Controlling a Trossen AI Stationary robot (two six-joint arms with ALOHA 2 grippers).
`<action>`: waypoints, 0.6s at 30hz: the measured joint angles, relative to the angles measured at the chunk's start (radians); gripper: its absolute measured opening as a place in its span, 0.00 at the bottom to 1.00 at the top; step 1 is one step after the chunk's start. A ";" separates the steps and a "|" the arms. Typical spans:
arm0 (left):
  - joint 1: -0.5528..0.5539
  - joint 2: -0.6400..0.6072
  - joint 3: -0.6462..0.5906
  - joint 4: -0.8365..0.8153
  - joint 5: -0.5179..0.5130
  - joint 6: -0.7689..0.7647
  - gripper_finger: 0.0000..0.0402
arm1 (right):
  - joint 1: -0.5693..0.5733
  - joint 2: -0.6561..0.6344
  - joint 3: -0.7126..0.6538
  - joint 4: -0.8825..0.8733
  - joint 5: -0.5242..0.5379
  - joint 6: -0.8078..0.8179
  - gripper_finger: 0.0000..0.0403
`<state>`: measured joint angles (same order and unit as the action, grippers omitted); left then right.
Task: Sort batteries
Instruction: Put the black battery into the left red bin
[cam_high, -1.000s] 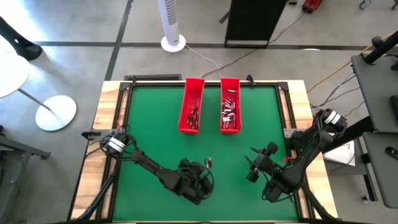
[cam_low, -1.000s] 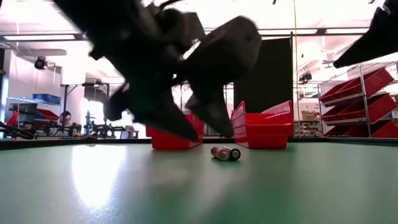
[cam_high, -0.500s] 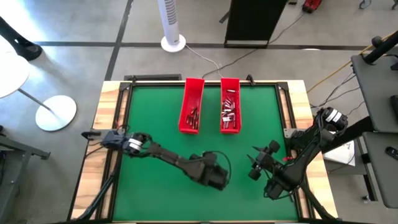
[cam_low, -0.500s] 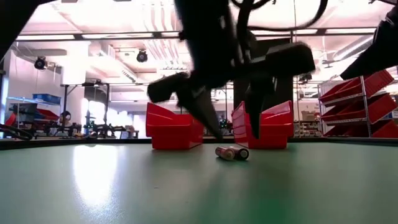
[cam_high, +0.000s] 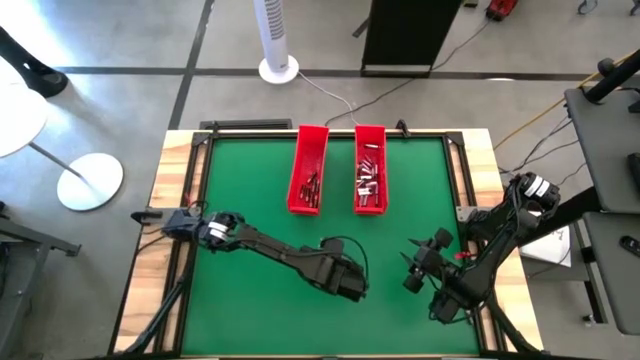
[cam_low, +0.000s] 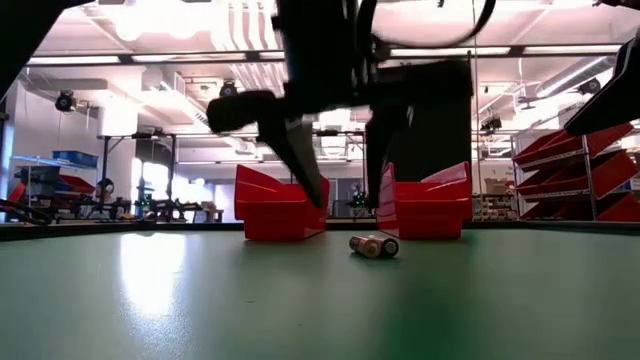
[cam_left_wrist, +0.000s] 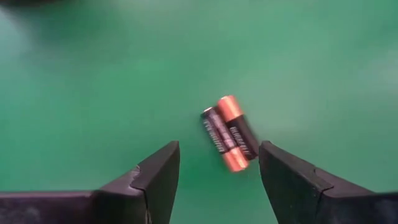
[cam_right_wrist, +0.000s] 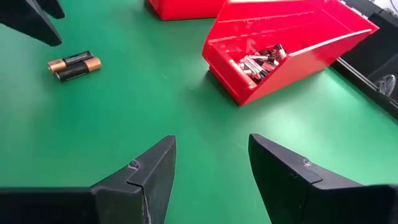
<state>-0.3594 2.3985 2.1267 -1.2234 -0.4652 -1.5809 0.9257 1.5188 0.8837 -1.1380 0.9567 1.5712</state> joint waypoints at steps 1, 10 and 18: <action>0.006 0.000 -0.014 0.006 0.019 -0.011 0.49 | 0.000 0.000 0.000 0.000 -0.005 0.000 0.49; 0.021 0.000 -0.090 0.111 0.040 -0.033 0.46 | 0.005 0.000 0.000 0.000 -0.019 0.000 0.49; 0.025 0.004 -0.108 0.107 0.057 -0.055 0.46 | 0.005 0.000 0.000 0.000 -0.022 -0.002 0.49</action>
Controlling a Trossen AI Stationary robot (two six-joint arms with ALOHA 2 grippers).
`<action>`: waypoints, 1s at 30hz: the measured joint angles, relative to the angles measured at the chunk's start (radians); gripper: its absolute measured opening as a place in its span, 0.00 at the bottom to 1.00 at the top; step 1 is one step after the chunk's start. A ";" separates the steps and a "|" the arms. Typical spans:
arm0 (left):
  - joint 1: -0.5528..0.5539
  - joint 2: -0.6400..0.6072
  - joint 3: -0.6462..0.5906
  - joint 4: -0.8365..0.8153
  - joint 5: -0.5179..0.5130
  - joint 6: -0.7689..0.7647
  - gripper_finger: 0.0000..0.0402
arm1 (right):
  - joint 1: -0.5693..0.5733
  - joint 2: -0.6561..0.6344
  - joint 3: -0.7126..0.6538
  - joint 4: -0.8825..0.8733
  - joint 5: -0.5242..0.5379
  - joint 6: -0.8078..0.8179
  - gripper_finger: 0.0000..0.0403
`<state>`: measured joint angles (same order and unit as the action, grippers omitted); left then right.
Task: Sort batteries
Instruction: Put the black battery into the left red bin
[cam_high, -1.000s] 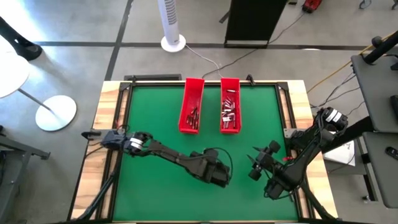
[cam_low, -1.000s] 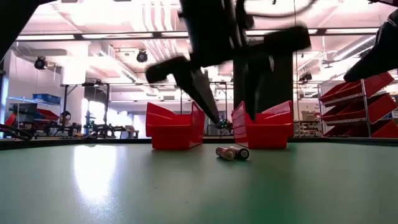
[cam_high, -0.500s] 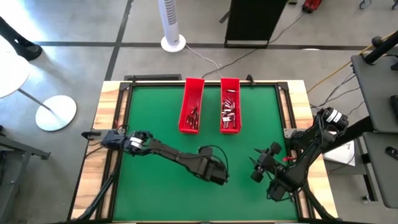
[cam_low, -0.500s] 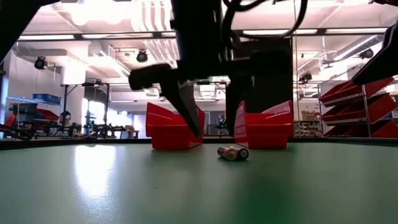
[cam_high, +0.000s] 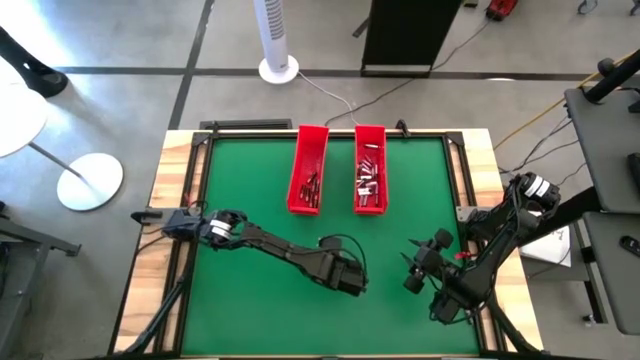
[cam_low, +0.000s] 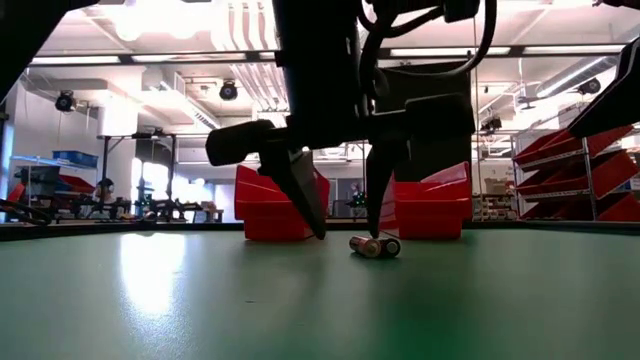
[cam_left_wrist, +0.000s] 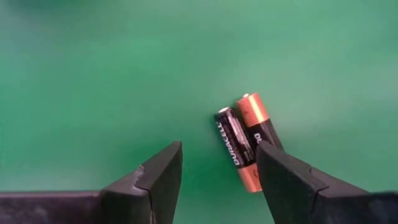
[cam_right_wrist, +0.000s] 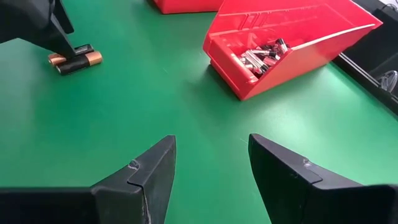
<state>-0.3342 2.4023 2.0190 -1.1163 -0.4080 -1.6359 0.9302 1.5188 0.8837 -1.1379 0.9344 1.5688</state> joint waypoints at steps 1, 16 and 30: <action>0.001 0.000 0.000 0.000 0.001 -0.001 0.46 | 0.000 0.000 0.000 -0.001 0.000 -0.001 0.49; 0.008 0.000 -0.041 0.009 0.039 -0.053 0.46 | 0.002 0.000 -0.001 -0.001 0.000 -0.002 0.49; 0.013 -0.006 -0.086 0.010 0.032 -0.057 0.22 | 0.002 0.000 -0.001 -0.002 -0.022 -0.024 0.49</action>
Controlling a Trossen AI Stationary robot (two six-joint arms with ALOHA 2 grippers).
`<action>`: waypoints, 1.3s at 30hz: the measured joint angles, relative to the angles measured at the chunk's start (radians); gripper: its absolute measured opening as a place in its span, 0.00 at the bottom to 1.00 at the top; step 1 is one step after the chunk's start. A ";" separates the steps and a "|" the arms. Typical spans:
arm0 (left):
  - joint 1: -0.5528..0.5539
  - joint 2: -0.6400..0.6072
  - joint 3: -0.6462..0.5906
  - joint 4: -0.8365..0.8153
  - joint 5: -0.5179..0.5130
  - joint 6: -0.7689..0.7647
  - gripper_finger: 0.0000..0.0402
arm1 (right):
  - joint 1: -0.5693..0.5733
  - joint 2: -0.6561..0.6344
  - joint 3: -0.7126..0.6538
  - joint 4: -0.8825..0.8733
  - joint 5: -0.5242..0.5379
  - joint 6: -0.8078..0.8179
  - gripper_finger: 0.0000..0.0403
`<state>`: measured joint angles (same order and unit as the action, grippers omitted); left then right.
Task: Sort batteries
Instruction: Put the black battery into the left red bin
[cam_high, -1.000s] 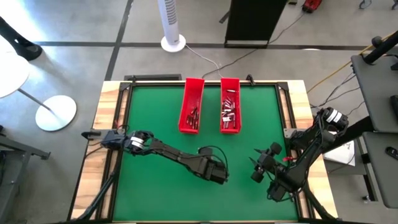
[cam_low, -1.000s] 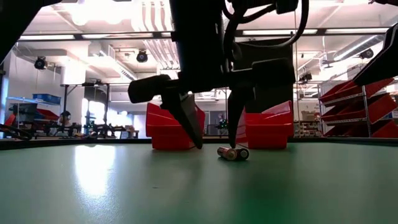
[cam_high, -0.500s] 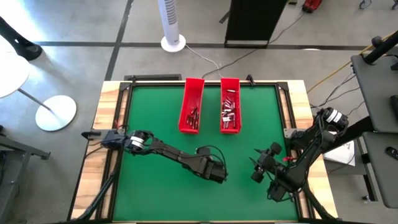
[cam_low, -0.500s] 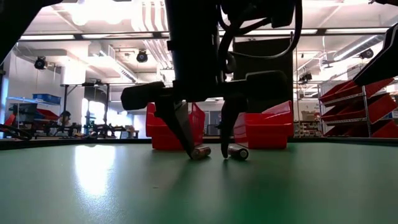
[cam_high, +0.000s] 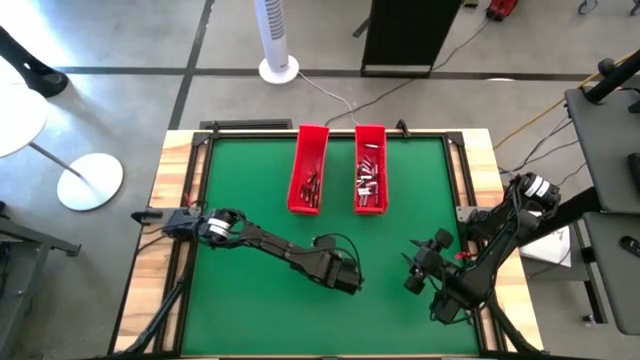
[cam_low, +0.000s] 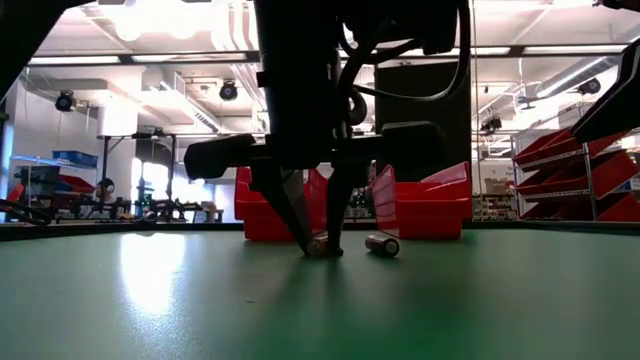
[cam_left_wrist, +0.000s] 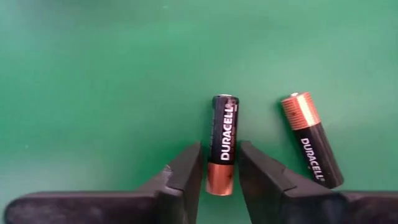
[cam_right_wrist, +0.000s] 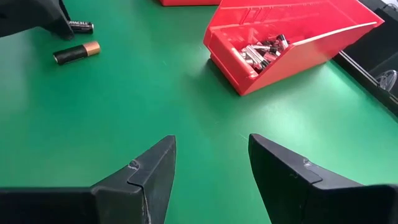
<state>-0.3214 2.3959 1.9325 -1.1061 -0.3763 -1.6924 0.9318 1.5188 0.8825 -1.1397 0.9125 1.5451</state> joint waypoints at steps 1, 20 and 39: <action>0.000 -0.001 -0.007 0.002 0.000 0.000 0.20 | 0.000 0.000 0.000 0.000 -0.001 -0.001 0.49; -0.012 0.005 -0.008 -0.016 -0.054 0.078 0.10 | 0.011 0.000 0.000 -0.007 0.001 -0.004 0.49; 0.045 -0.062 0.323 -0.447 -0.164 0.215 0.09 | 0.026 0.000 0.000 -0.030 -0.008 0.026 0.49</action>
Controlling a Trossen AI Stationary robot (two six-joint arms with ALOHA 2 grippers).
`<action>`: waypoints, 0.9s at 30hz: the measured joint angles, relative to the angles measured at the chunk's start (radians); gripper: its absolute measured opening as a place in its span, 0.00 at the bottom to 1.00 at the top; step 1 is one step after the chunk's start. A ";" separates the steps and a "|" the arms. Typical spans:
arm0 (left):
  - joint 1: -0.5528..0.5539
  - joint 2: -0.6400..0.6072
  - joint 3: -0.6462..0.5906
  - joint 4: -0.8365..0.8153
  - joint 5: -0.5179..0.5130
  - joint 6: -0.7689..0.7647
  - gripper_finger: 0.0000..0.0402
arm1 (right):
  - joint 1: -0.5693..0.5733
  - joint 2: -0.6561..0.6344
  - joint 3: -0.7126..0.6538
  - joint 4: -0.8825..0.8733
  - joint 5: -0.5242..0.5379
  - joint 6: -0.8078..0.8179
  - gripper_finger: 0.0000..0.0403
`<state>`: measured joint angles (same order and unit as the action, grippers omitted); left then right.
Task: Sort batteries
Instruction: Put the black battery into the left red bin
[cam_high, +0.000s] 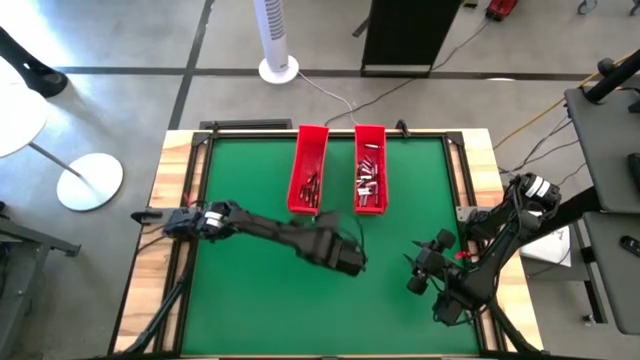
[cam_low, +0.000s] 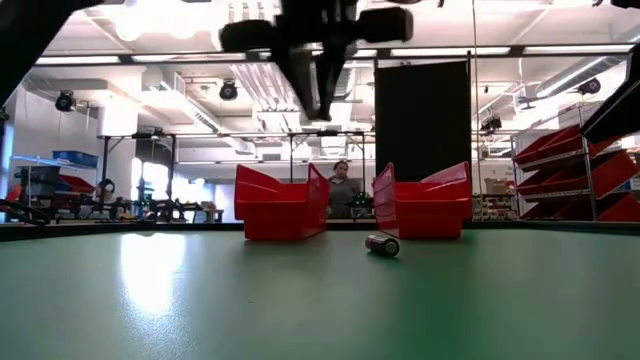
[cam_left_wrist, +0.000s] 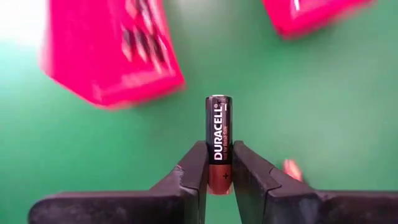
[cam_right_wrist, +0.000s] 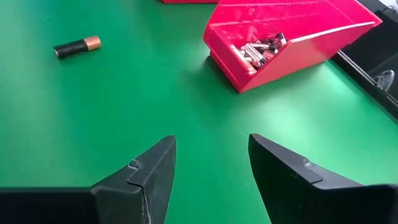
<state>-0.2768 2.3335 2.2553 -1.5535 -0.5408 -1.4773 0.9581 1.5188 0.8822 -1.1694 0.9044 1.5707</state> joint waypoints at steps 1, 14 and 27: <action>0.017 -0.003 0.029 -0.025 -0.017 0.009 0.09 | 0.000 0.000 0.000 0.000 -0.006 0.000 0.49; 0.283 -0.080 0.070 -0.018 -0.056 0.276 0.09 | 0.052 0.000 0.002 0.008 -0.075 0.039 0.49; 0.472 -0.070 -0.009 0.028 0.087 0.396 0.09 | 0.184 0.000 0.002 0.011 -0.075 0.187 0.49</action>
<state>0.1954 2.2639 2.2465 -1.5258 -0.4540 -1.0816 1.1421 1.5192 0.8837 -1.1583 0.8291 1.7574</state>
